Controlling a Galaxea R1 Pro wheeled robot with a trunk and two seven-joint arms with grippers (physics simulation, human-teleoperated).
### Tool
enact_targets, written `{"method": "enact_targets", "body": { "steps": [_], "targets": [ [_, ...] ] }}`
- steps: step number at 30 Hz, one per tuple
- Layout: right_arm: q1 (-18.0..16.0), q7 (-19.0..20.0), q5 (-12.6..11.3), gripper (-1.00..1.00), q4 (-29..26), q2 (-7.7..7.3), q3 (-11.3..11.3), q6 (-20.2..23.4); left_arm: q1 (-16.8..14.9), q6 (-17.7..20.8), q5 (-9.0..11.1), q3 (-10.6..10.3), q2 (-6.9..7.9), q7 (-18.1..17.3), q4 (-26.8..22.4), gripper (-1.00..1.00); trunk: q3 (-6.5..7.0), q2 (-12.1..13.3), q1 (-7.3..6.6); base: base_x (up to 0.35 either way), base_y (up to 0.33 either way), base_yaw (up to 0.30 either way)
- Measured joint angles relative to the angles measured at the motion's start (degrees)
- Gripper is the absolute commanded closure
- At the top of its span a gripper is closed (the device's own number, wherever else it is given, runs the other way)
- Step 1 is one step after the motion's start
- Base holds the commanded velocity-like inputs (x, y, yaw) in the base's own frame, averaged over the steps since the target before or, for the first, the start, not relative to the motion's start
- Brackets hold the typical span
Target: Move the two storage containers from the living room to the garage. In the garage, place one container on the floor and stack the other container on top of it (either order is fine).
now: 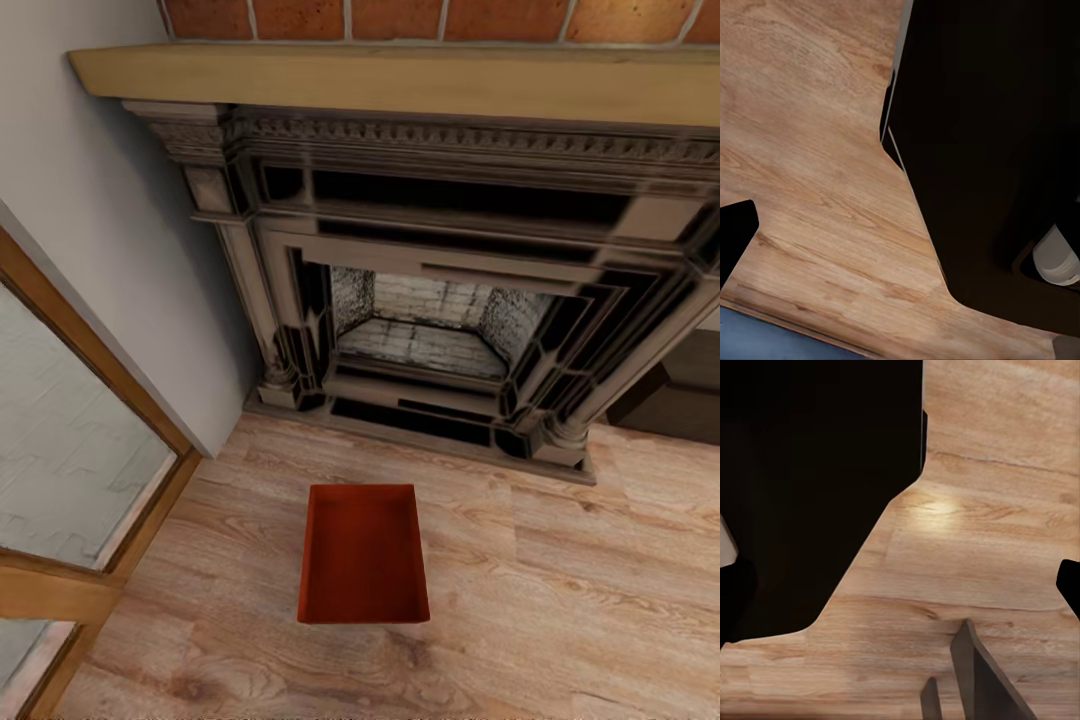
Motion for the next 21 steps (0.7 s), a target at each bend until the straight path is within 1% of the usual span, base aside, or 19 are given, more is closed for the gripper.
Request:
{"method": "enact_targets", "body": {
  "steps": [7,21],
  "targets": [
    [0.0,0.1,-0.2,-1.0,0.0,-0.09,-0.1,0.0,0.0,0.0,0.0,0.0,0.0,0.0,0.0,-1.0,-0.65,0.0,0.0,0.0,0.0,0.0],
    [0.0,0.5,0.3,-1.0,0.0,-0.18,0.0,-0.2,0.0,0.0,0.0,0.0,0.0,0.0,0.0,-1.0,-1.95,0.0,0.0,0.0,0.0,0.0]
  ]
}}
